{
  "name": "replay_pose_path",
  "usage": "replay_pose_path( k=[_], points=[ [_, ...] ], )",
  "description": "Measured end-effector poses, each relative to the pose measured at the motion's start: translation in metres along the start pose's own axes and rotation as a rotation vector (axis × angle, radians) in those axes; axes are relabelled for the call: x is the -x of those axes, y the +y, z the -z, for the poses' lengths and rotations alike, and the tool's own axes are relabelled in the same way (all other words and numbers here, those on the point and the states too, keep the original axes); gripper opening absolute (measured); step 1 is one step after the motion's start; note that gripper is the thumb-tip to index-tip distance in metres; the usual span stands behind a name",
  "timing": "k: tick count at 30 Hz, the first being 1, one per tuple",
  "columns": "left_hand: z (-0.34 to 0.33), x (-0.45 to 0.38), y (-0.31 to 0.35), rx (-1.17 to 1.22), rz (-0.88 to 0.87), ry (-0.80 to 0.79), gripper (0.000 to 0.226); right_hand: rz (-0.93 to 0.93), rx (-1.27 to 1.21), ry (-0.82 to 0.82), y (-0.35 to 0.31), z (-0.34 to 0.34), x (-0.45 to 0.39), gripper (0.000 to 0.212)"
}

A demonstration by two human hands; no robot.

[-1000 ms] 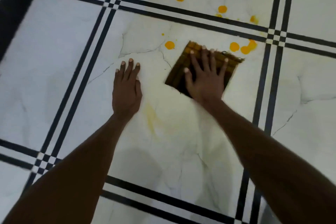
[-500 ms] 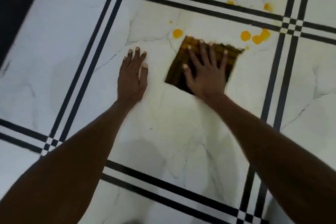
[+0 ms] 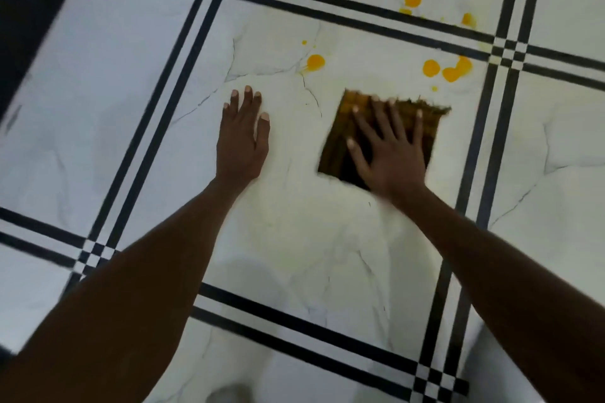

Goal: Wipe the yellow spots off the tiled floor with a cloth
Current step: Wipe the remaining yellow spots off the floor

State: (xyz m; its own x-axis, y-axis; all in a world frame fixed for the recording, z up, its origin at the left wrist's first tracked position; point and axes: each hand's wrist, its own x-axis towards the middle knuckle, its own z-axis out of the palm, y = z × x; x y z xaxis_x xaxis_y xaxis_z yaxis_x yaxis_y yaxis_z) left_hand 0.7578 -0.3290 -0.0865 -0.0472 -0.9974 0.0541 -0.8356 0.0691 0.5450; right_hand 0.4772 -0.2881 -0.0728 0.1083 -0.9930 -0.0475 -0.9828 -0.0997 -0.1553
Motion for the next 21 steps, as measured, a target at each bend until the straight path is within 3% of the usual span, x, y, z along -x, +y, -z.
replay_pose_path(
  k=[2, 5, 7, 9, 11, 13, 16, 18, 21],
  points=[
    [-0.007, 0.002, 0.002, -0.062, 0.007, -0.005, 0.060, -0.085, -0.020, 0.038, -0.034, -0.008, -0.029, 0.063],
    [-0.009, 0.005, 0.005, -0.087, 0.014, -0.010, 0.060, 0.130, -0.033, -0.024, -0.086, -0.015, 0.013, 0.062],
    [-0.006, 0.007, 0.011, -0.053, 0.022, -0.014, 0.057, 0.332, -0.037, -0.135, -0.079, -0.009, 0.079, 0.063],
    [0.000, 0.007, 0.015, -0.035, 0.030, -0.013, 0.055, 0.409, -0.025, -0.193, -0.030, 0.001, 0.128, 0.065],
    [-0.001, 0.008, 0.015, -0.051, 0.017, -0.012, 0.054, 0.302, 0.000, -0.197, 0.038, 0.010, 0.133, 0.066],
    [-0.007, 0.008, 0.015, -0.081, 0.004, 0.004, 0.054, 0.073, 0.023, -0.119, 0.085, 0.016, 0.089, 0.065],
    [-0.015, 0.008, 0.013, -0.088, 0.028, 0.057, 0.054, -0.205, -0.007, 0.000, 0.081, 0.017, -0.007, 0.065],
    [-0.019, 0.007, 0.012, -0.097, 0.015, 0.077, 0.054, -0.216, -0.027, 0.038, 0.045, 0.005, -0.043, 0.065],
    [-0.018, 0.009, 0.011, -0.118, -0.003, 0.070, 0.055, 0.014, -0.001, 0.018, -0.016, -0.005, -0.008, 0.062]
  ],
)
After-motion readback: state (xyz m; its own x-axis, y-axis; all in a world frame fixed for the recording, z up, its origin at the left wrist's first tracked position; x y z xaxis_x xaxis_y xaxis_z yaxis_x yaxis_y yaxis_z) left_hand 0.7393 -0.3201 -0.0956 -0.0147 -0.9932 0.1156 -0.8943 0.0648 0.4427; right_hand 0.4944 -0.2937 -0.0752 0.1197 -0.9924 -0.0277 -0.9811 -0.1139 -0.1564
